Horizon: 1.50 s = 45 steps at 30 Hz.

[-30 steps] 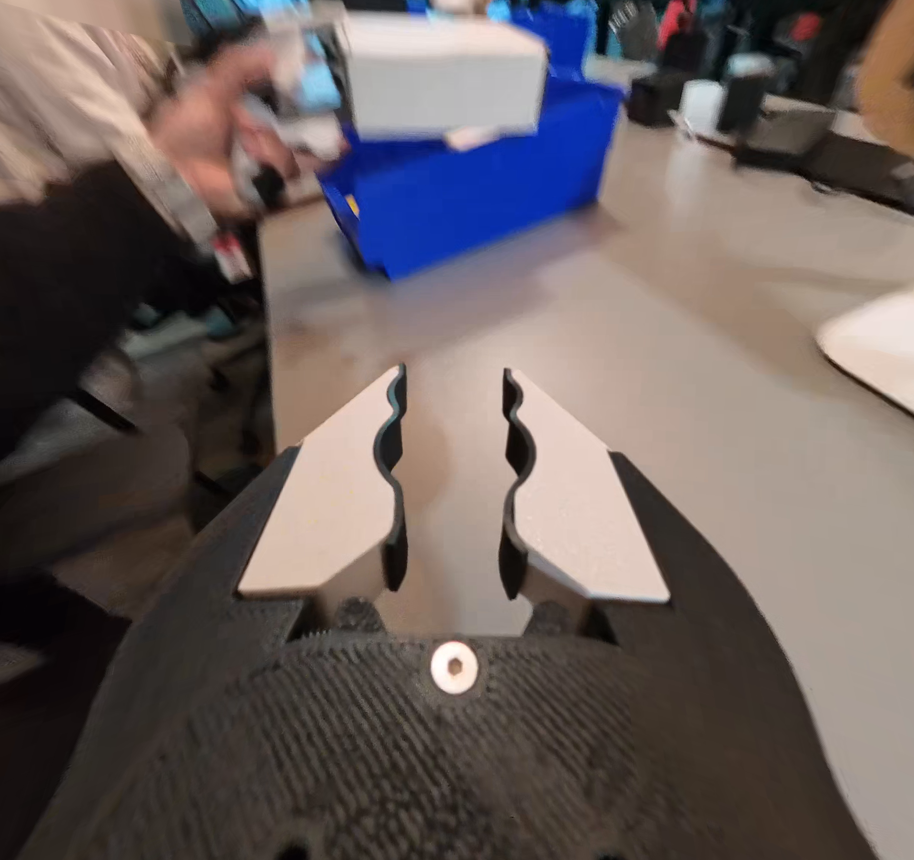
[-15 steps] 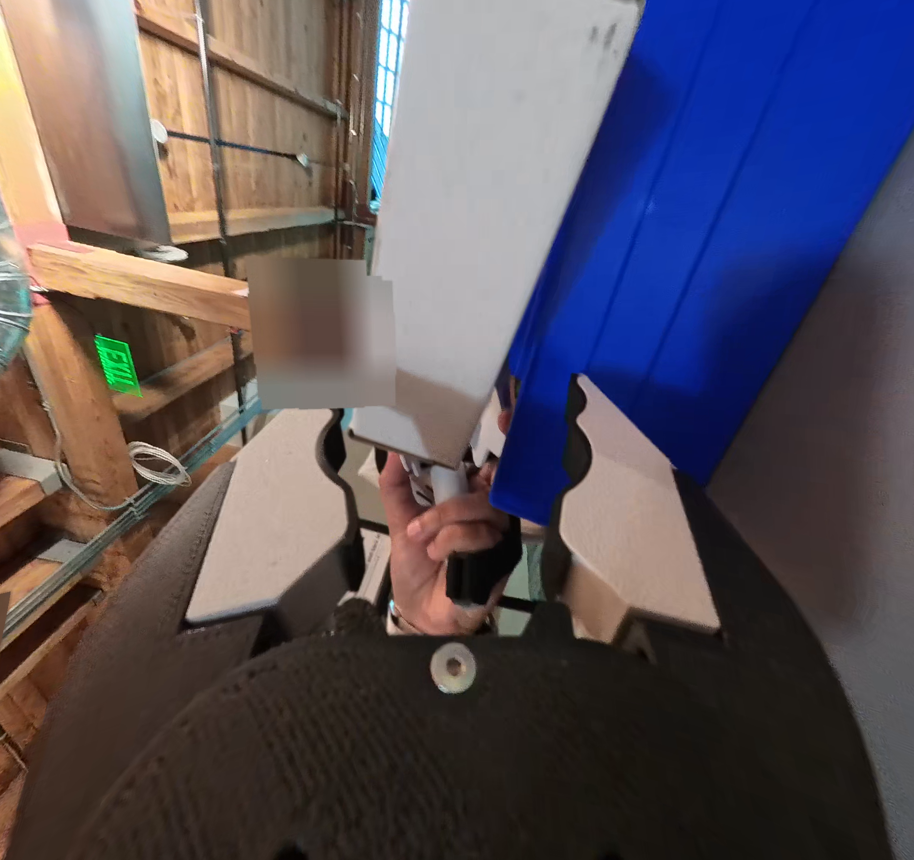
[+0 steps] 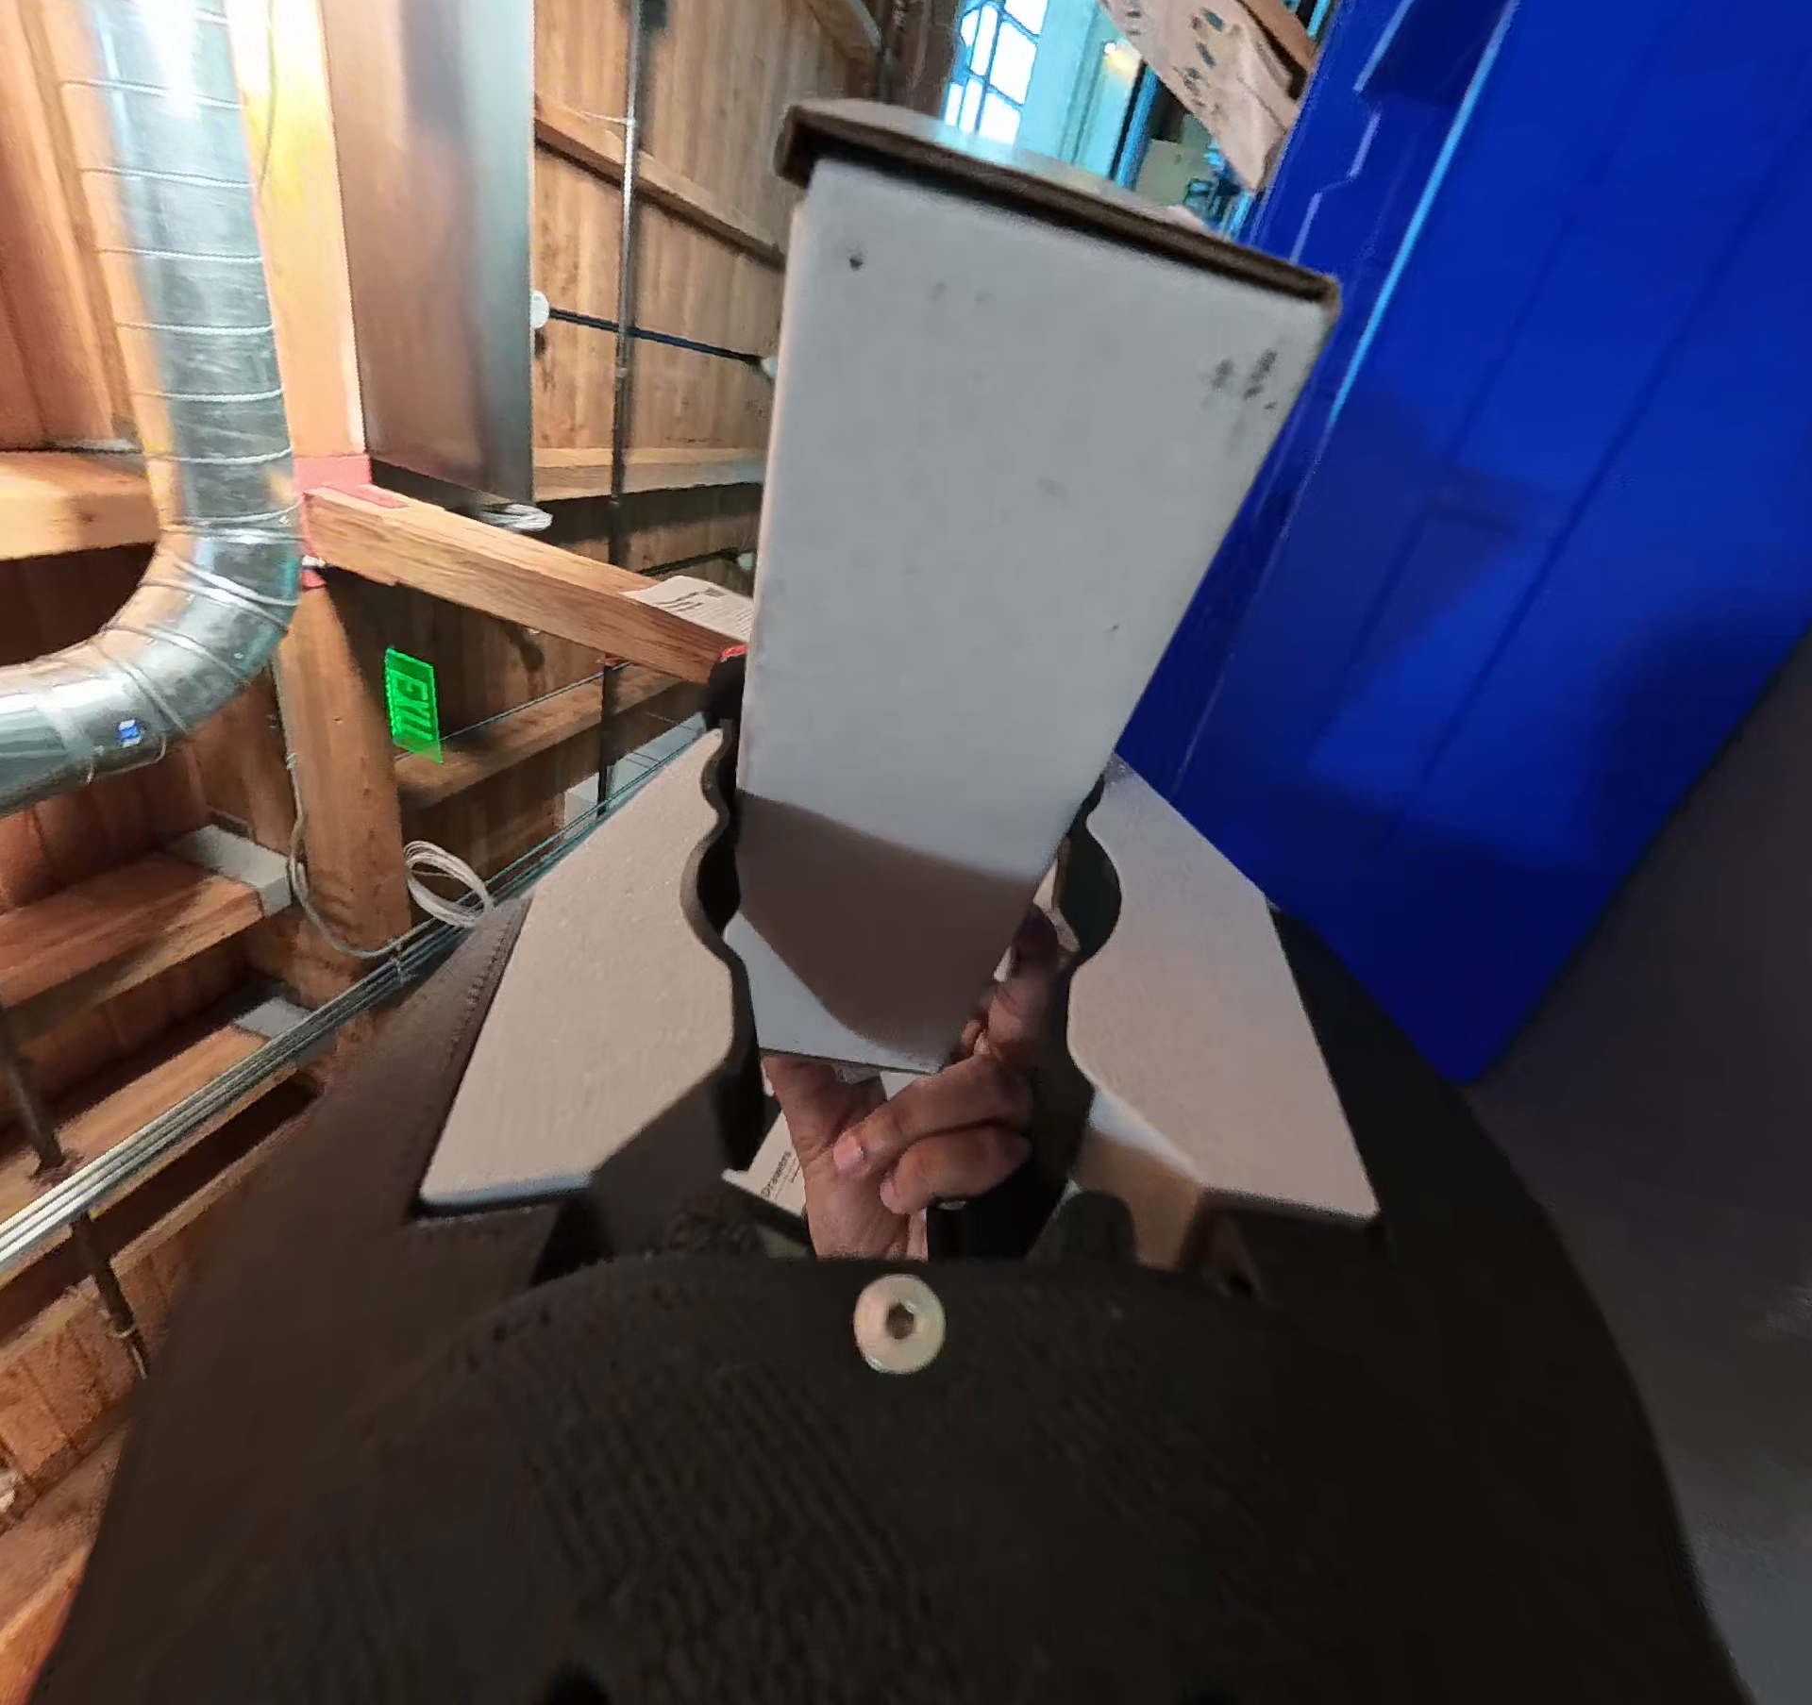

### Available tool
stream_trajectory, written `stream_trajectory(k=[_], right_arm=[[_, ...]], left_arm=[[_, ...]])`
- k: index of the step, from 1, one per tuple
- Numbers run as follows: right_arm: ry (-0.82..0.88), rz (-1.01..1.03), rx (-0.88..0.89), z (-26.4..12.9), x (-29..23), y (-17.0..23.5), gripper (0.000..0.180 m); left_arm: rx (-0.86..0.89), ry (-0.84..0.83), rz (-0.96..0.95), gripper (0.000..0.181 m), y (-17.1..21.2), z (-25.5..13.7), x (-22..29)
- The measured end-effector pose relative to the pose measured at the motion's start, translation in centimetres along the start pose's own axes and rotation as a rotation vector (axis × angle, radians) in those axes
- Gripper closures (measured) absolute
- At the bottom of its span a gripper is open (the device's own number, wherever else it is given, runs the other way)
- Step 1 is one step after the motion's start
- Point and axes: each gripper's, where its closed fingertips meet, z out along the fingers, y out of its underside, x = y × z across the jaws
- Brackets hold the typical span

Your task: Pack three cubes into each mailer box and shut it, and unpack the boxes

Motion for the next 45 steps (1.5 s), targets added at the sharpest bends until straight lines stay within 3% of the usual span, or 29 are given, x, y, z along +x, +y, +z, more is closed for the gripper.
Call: stream_trajectory(k=[5, 9, 12, 15, 18, 20, 23, 27, 31, 35, 45], right_arm=[[-0.043, -0.113, -0.015, -5.9, -3.3, -0.1, 0.114], [-0.003, -0.236, -0.048, -14.8, -5.2, -0.1, 0.115], [0.094, -0.341, -0.047, -23.0, -5.7, -0.4, 0.115], [0.062, -0.353, -0.032, -30.0, -7.7, 0.5, 0.116], [0.074, -0.391, 0.035, -35.2, -8.6, 1.1, 0.115], [0.042, -0.358, 0.119, -37.8, -9.9, 0.5, 0.116], [0.026, -0.409, 0.117, -39.3, -11.9, -0.2, 0.116], [0.007, -0.471, 0.066, -40.5, -12.9, 0.4, 0.116], [-0.263, -0.343, -0.006, -41.1, -15.5, 1.9, 0.115], [-0.385, -0.349, -0.092, -40.8, -17.5, 3.7, 0.115], [-0.226, -0.525, -0.279, -39.6, -15.6, 6.7, 0.115]], left_arm=[[-0.178, 0.117, 0.017, 0.12, 5.1, 0.6, 4.5], [-0.383, 0.135, 0.011, 0.107, 11.1, 1.2, 6.5], [-0.529, 0.142, -0.033, 0.107, 17.1, 2.0, 7.6], [-0.732, 0.183, -0.084, 0.108, 25.0, 3.2, 10.0], [-0.9, 0.245, -0.11, 0.106, 32.3, 4.3, 12.9], [-0.899, 0.308, -0.201, 0.102, 34.4, 5.5, 14.9], [-0.888, 0.418, -0.304, 0.094, 35.9, 6.6, 17.0], [-0.888, 0.53, -0.337, 0.099, 36.5, 6.3, 18.6], [-0.855, 0.644, -0.34, 0.104, 35.5, 5.5, 20.2], [-0.832, 0.71, -0.299, 0.107, 35.3, 4.3, 21.5], [-0.815, 0.855, -0.363, 0.105, 33.6, 2.0, 22.7]])
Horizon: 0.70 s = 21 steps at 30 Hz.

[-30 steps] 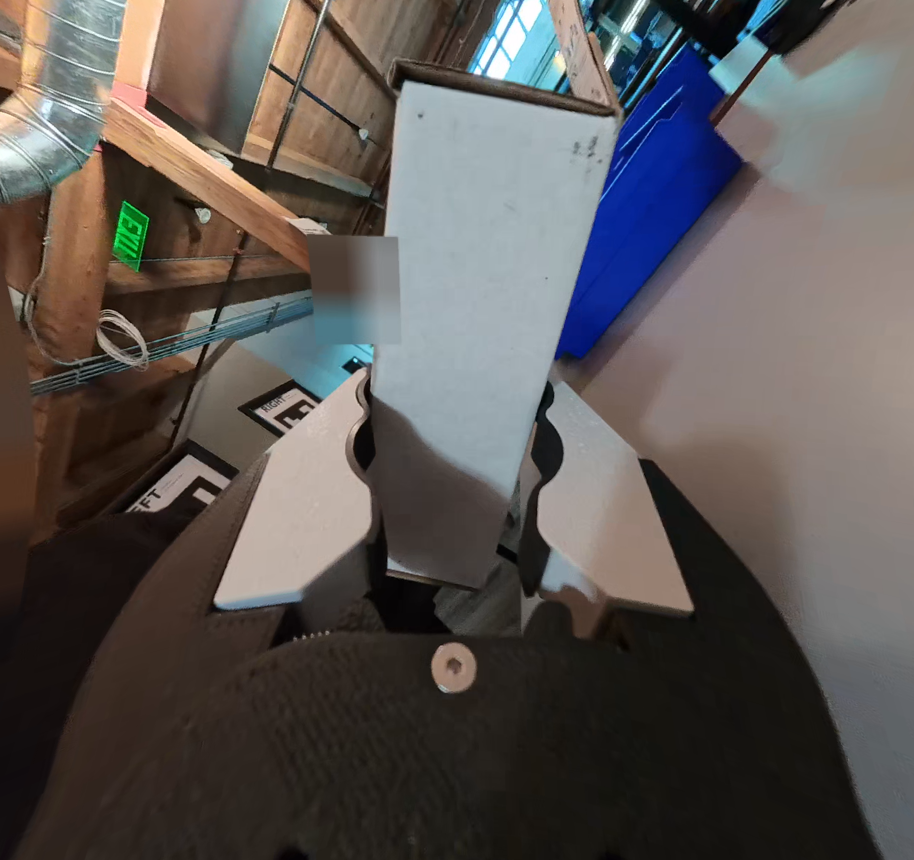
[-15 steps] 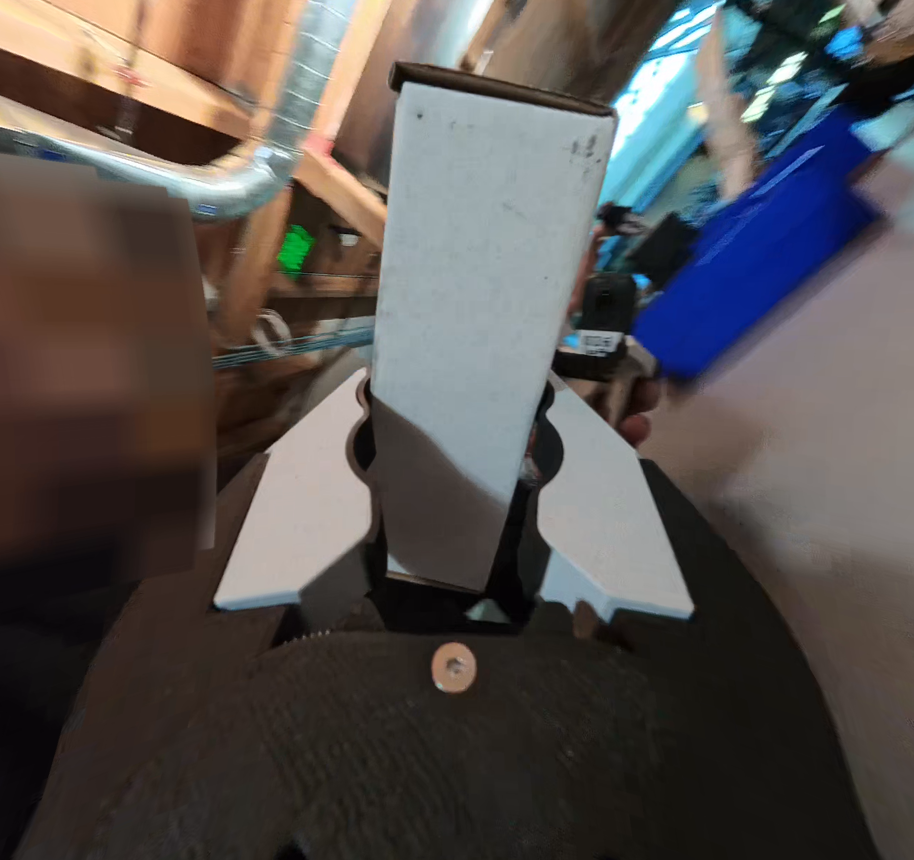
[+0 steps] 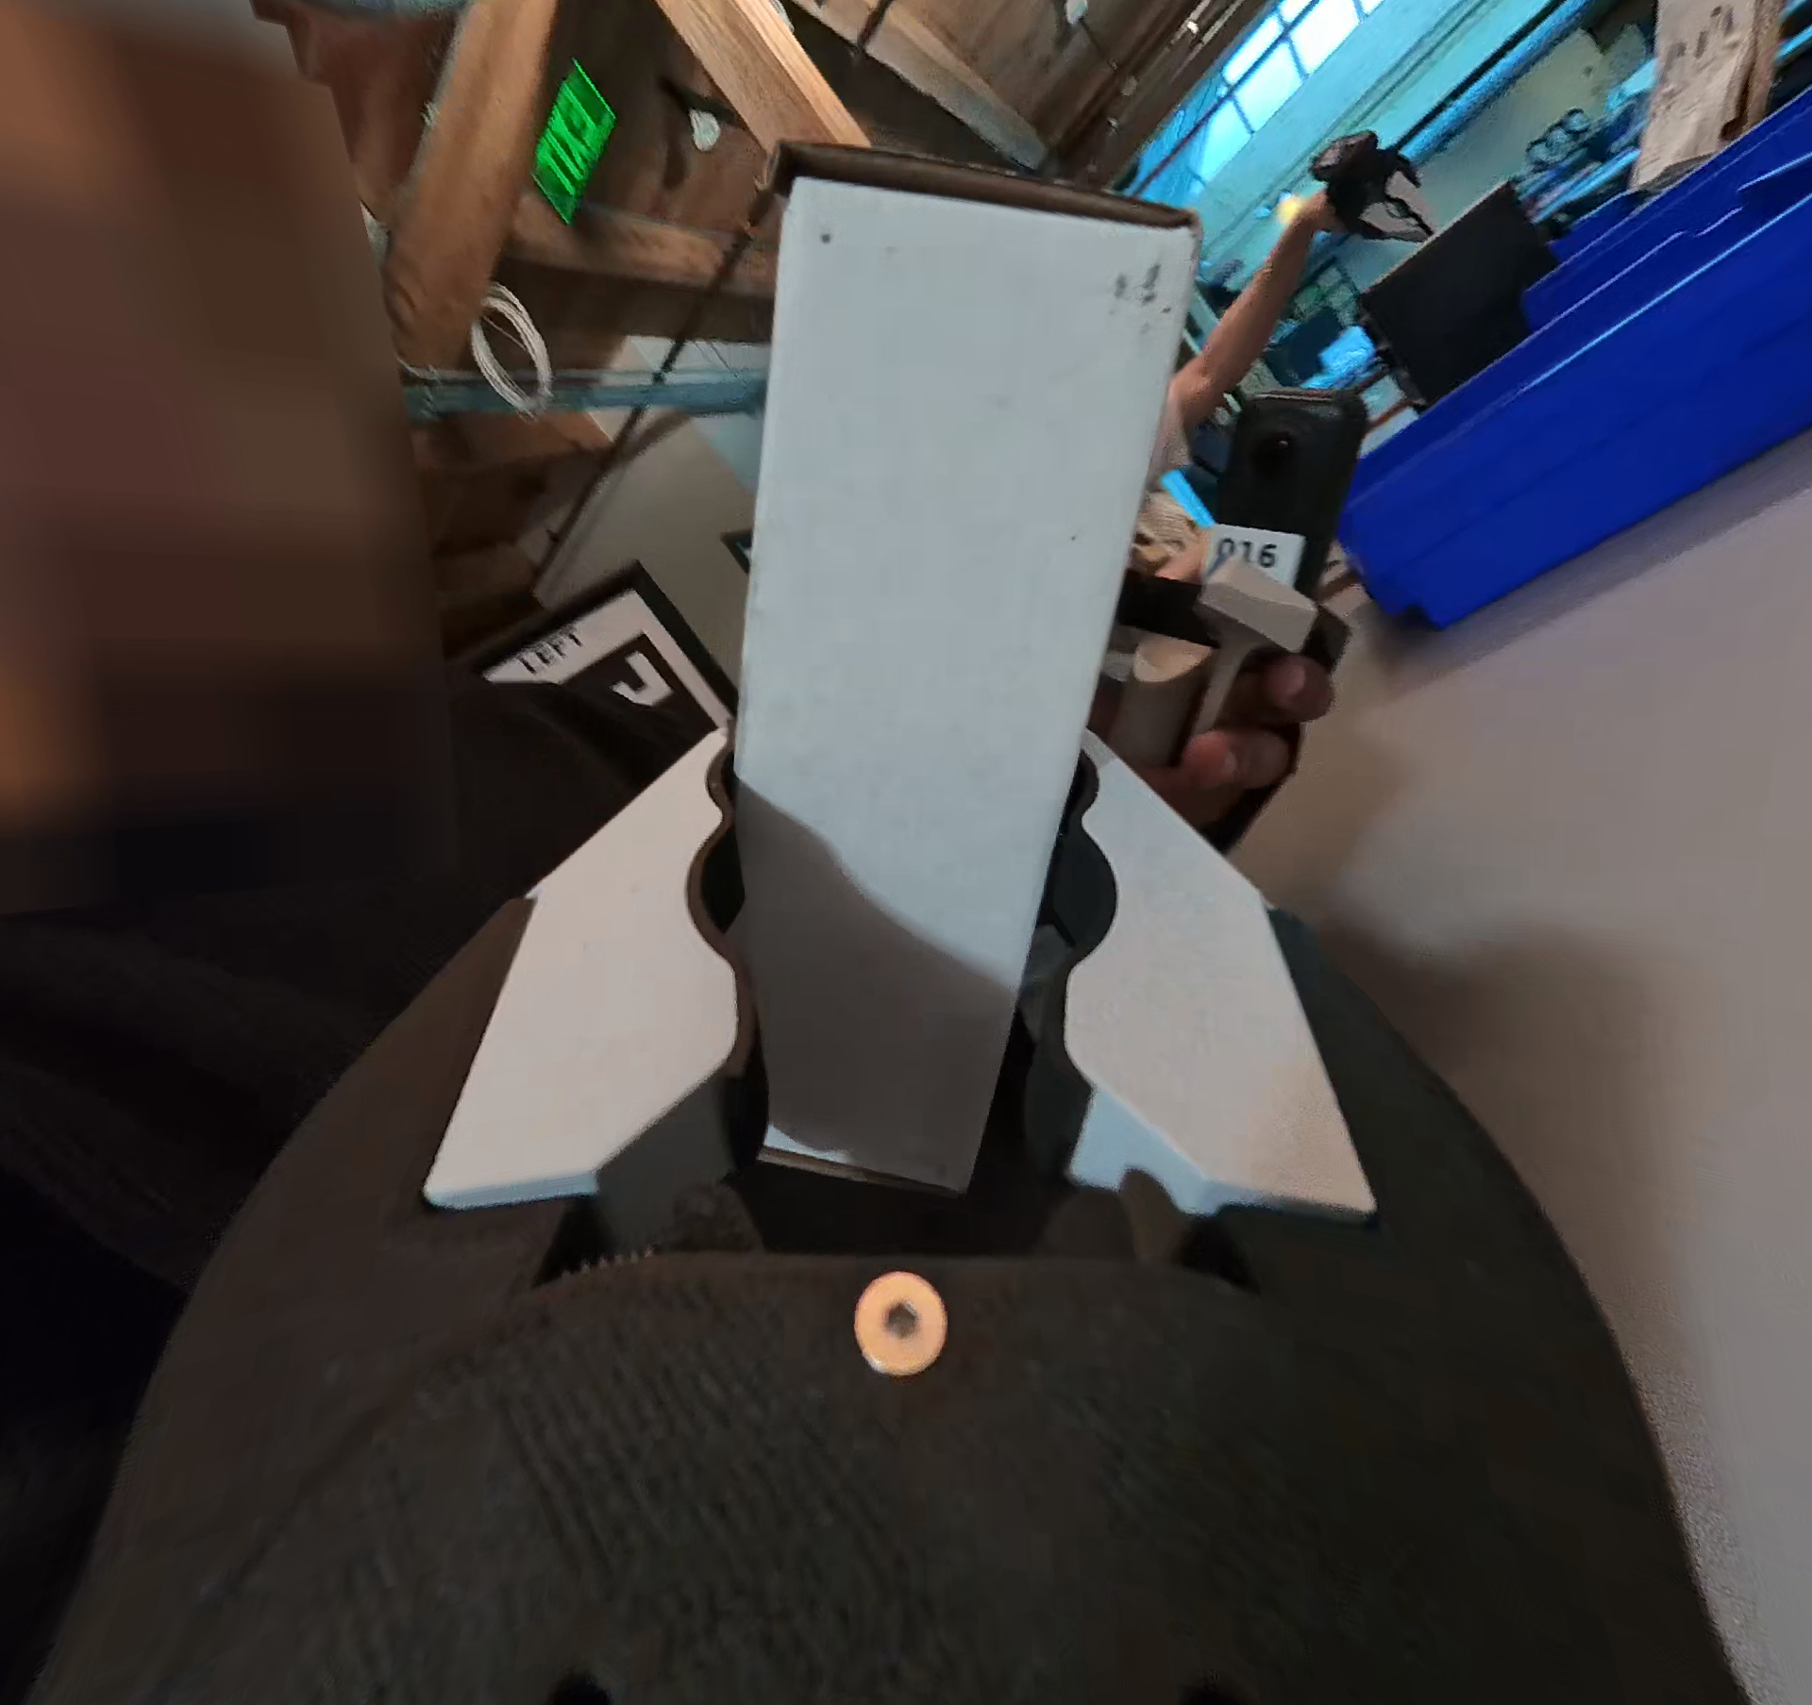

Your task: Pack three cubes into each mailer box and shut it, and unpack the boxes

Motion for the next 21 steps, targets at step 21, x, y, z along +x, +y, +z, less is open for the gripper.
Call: stream_trajectory(k=[21], right_arm=[[0.225, -0.387, -0.069, -1.6, 1.3, 0.3, 0.116]], left_arm=[[-0.14, -0.293, 0.438, 0.119, 2.5, 1.4, -2.2]])
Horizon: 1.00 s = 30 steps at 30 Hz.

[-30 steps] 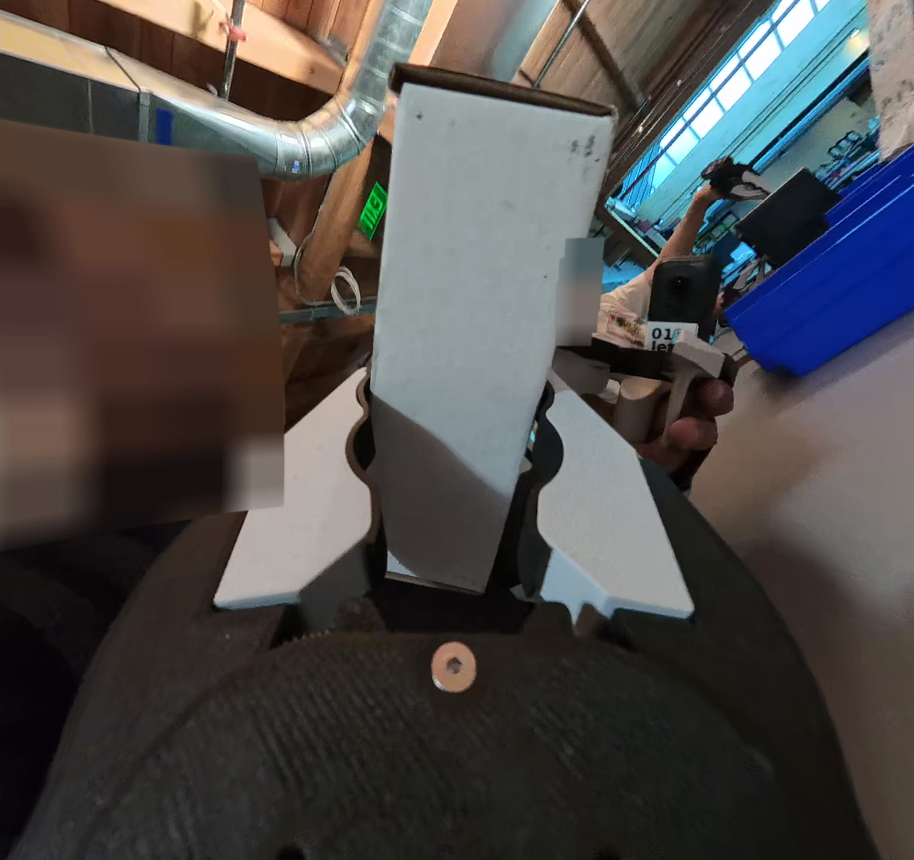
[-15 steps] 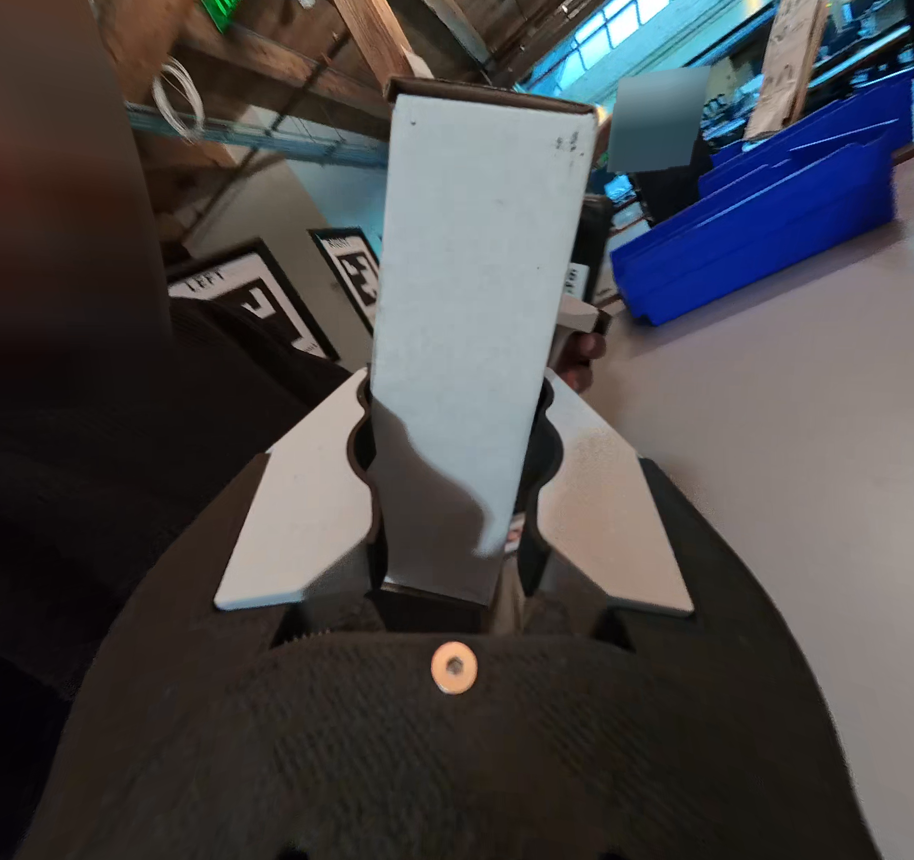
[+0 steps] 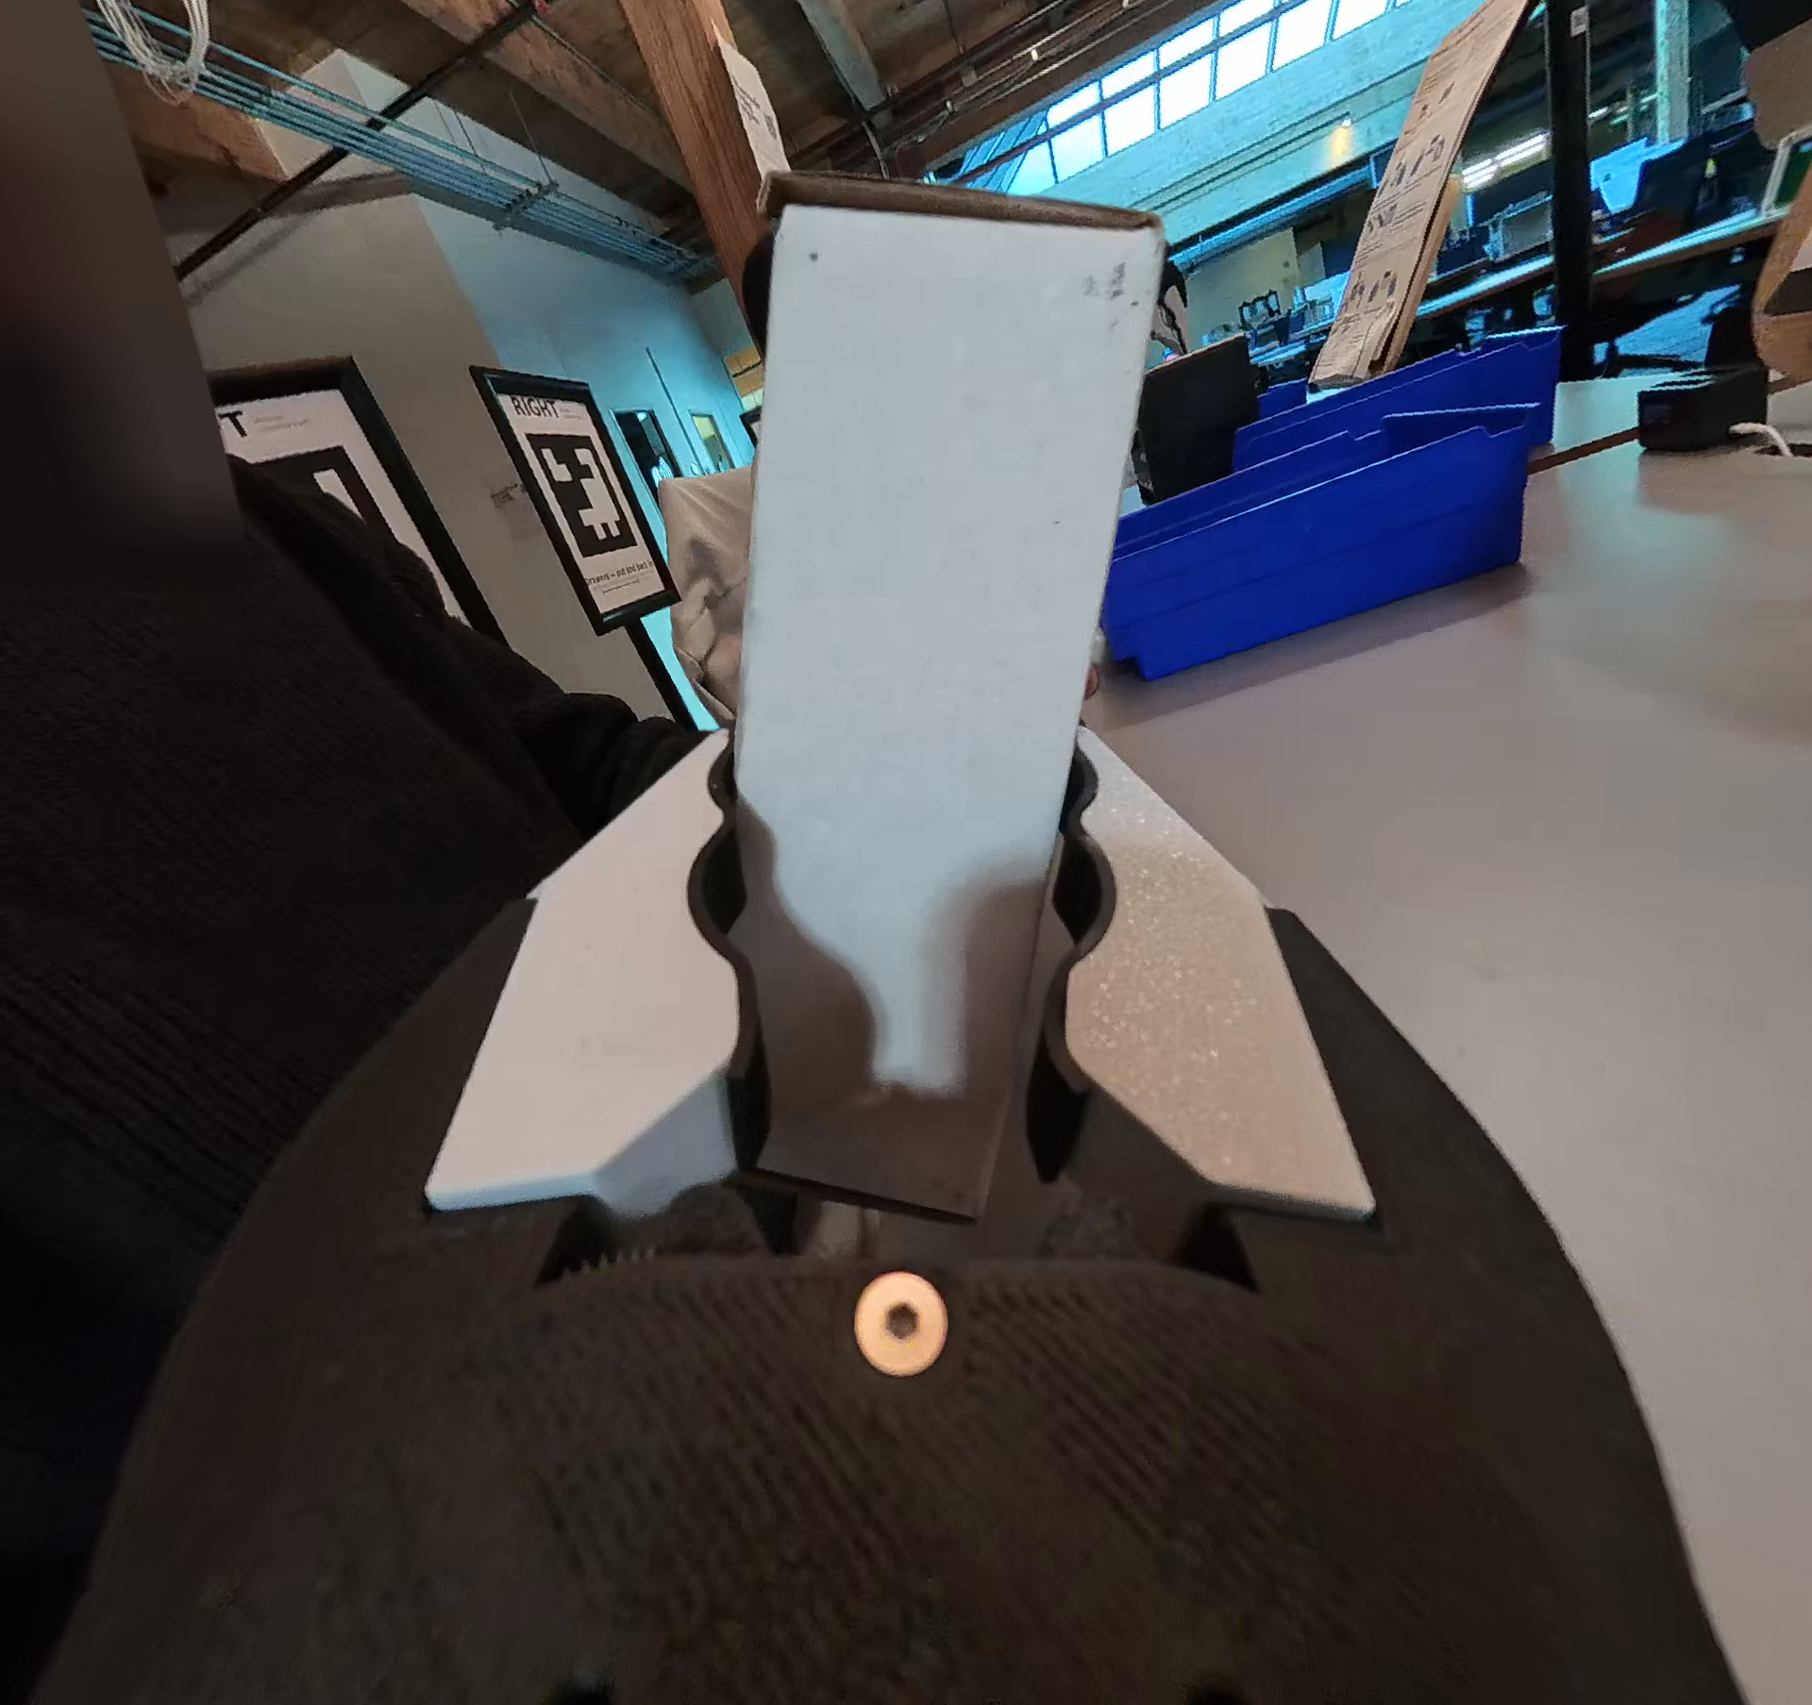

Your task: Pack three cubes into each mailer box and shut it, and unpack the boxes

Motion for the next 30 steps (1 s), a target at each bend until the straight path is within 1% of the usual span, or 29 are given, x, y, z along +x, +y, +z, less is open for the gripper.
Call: stream_trajectory(k=[3, 7, 22, 30], right_arm=[[-0.006, 0.063, 0.016, -0.2, 0.5, 0.0, 0.116], [-0.02, 0.146, 0.029, -0.2, 0.8, 0.0, 0.116], [0.042, 0.182, 0.031, -0.3, 2.4, 0.6, 0.116], [0.037, 0.196, 0.036, -0.3, 2.4, 0.5, 0.115]], left_arm=[[0.021, 0.014, -0.028, 0.124, -0.2, -0.3, -0.3], [0.036, 0.036, -0.063, 0.124, -0.4, -0.6, -0.5], [0.033, -0.099, -0.056, 0.129, -0.3, -1.2, -2.7], [0.039, -0.1, -0.068, 0.129, -0.4, -1.2, -2.7]])
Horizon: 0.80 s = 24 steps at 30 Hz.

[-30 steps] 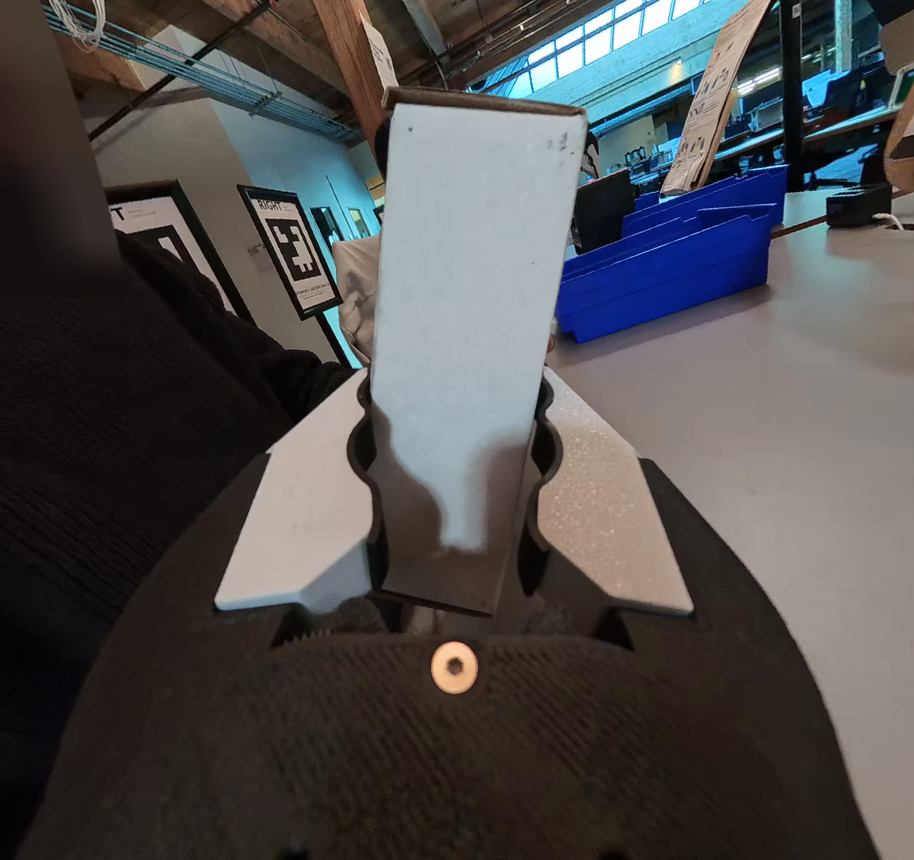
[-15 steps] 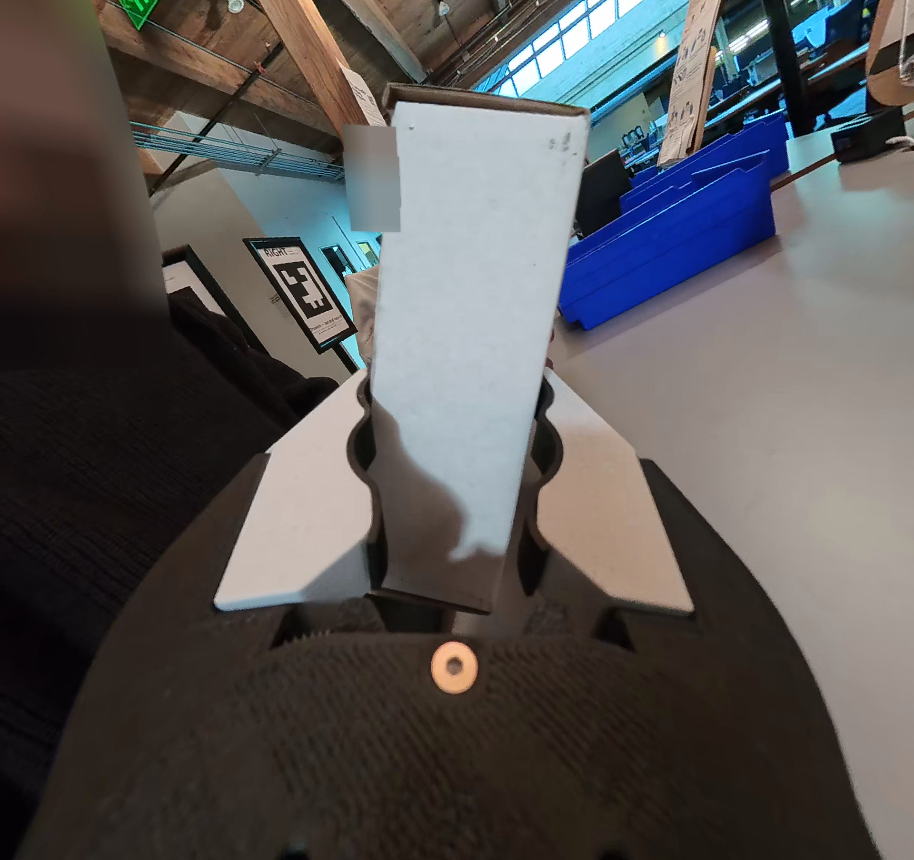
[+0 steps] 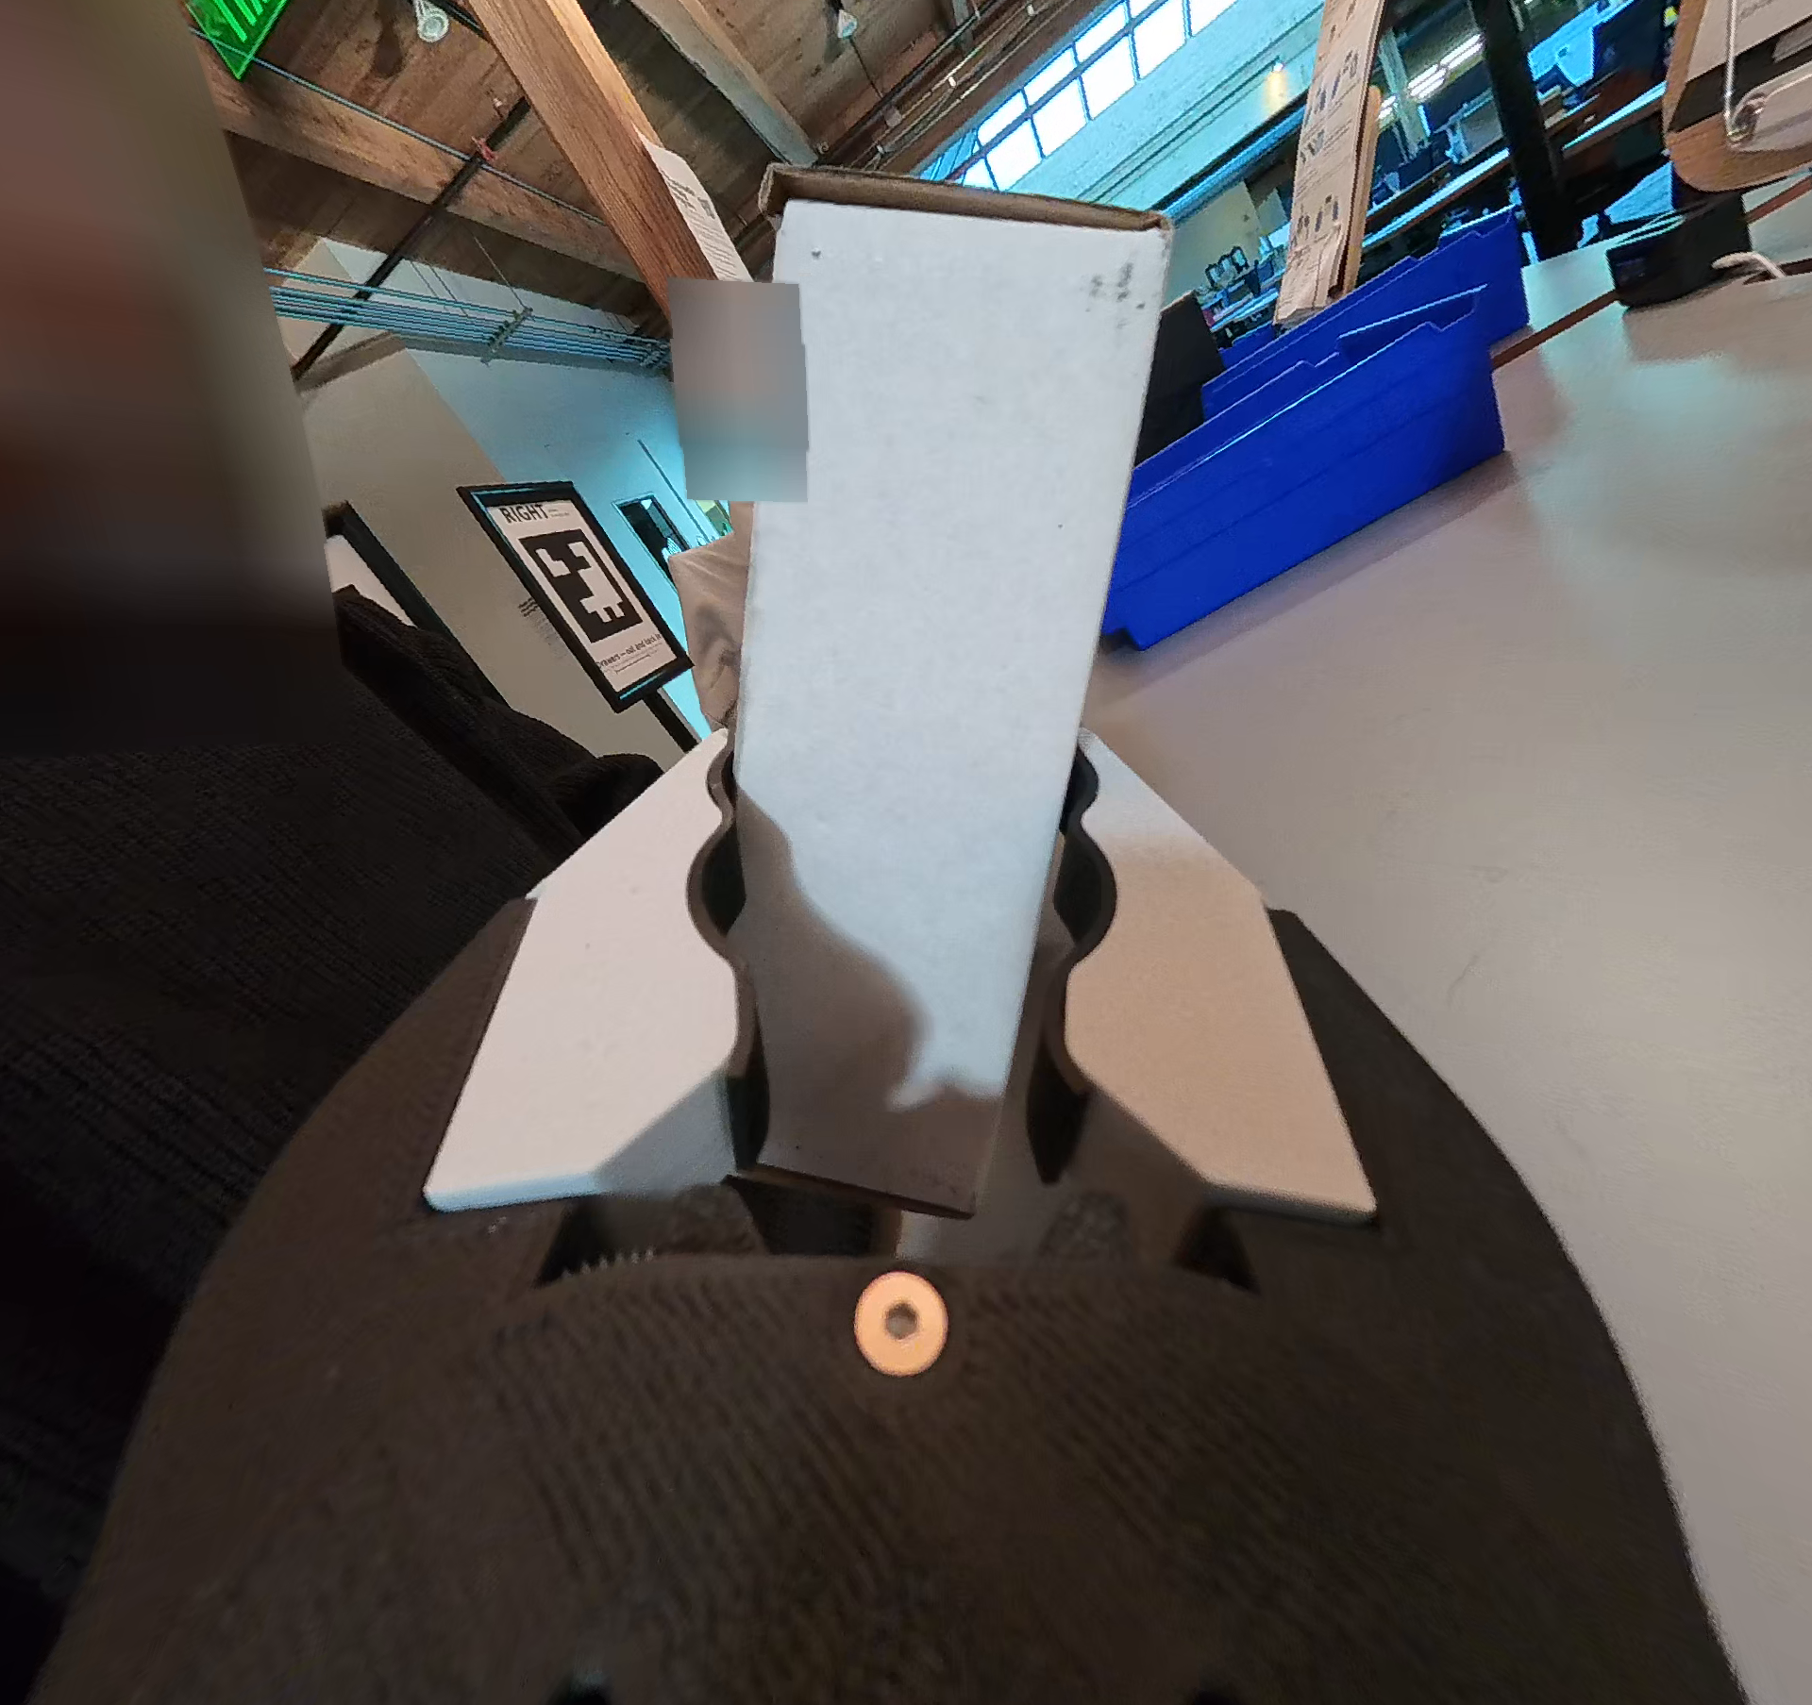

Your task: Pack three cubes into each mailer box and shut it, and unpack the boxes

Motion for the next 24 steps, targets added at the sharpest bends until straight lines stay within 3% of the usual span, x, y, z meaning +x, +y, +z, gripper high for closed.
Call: stream_trajectory(k=[5, 7, 8, 12, 19, 24], right_arm=[[-0.042, 0.037, 0.019, 0.0, -0.4, -0.3, 0.115], [-0.084, 0.057, 0.033, 0.0, -1.0, -0.5, 0.116], [-0.09, 0.062, 0.036, 0.1, -1.1, -0.6, 0.116], [-0.07, 0.071, -0.004, 0.5, -0.7, 0.2, 0.117], [-0.059, 0.081, 0.003, 0.4, -0.5, 0.0, 0.117], [0.043, 0.059, -0.057, 0.1, 1.1, 1.0, 0.117]], left_arm=[[0.027, 0.115, -0.125, 0.132, -0.5, -0.5, 0.7], [0.066, 0.16, -0.201, 0.17, -1.1, -1.0, 0.5], [0.074, 0.185, -0.231, 0.17, -1.2, -1.2, 0.5], [0.08, 0.211, -0.24, 0.156, -1.6, -1.4, 0.9], [0.07, 0.256, -0.306, 0.147, -1.4, -1.5, 1.0], [0.066, 0.148, -0.323, 0.125, -1.0, -1.0, -0.4]])
